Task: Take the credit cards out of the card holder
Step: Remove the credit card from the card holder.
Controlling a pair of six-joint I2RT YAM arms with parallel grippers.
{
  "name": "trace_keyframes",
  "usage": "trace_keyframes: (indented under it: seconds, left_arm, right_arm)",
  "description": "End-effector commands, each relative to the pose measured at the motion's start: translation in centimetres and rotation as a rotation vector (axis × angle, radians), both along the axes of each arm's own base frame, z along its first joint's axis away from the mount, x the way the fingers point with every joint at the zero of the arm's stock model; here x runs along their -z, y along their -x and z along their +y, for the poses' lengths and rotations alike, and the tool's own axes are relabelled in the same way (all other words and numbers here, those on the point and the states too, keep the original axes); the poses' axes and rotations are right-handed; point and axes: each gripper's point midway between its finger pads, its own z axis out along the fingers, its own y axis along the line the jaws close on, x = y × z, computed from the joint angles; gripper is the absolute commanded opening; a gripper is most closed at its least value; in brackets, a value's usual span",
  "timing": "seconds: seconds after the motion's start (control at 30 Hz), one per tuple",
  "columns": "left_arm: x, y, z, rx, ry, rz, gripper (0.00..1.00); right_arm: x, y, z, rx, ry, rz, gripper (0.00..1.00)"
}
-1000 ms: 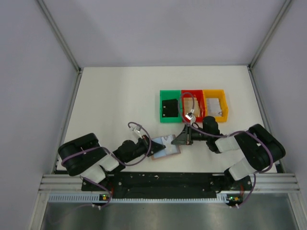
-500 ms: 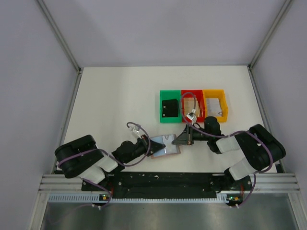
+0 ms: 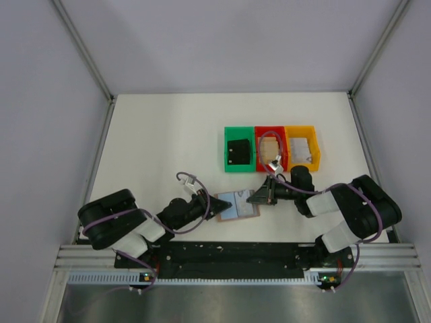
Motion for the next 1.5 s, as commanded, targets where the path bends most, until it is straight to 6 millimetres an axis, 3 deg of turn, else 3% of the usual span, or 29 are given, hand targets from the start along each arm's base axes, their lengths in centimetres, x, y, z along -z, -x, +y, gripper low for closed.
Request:
trace_keyframes:
  seconds: [0.0, 0.13, 0.2, 0.57, 0.7, 1.07, 1.23, 1.47]
  left_arm:
    - [-4.4, 1.0, 0.7, 0.027, 0.170, -0.118, 0.29]
    - [-5.0, 0.0, -0.7, 0.026, 0.181, -0.134, 0.45]
    - [-4.5, -0.4, -1.0, 0.023, 0.164, -0.133, 0.47]
    - [-3.8, -0.3, -3.3, 0.141, 0.175, -0.146, 0.43]
    - [-4.6, -0.2, -3.8, 0.167, 0.181, -0.193, 0.44]
    - [-3.2, -0.2, -4.5, 0.188, 0.163, -0.153, 0.44]
    - [-4.2, 0.0, -4.2, 0.192, 0.167, -0.206, 0.33]
    - [-5.4, 0.6, -4.4, 0.221, 0.179, -0.267, 0.31]
  right_arm:
    - [-0.6, -0.8, 0.1, -0.003, -0.007, -0.060, 0.00]
    - [-0.7, -0.5, 0.2, -0.015, -0.018, -0.059, 0.00]
    - [-0.7, -0.6, 0.2, -0.015, -0.021, -0.056, 0.00]
    - [-1.0, -0.4, 0.4, -0.023, -0.055, -0.047, 0.00]
    - [-1.0, -0.4, 0.4, -0.019, -0.059, -0.044, 0.00]
    - [-1.3, -0.4, 0.5, -0.021, -0.071, -0.046, 0.00]
    - [-1.3, -0.3, 0.4, -0.018, -0.071, -0.043, 0.00]
    - [-1.4, -0.3, 0.5, -0.023, -0.080, -0.044, 0.00]
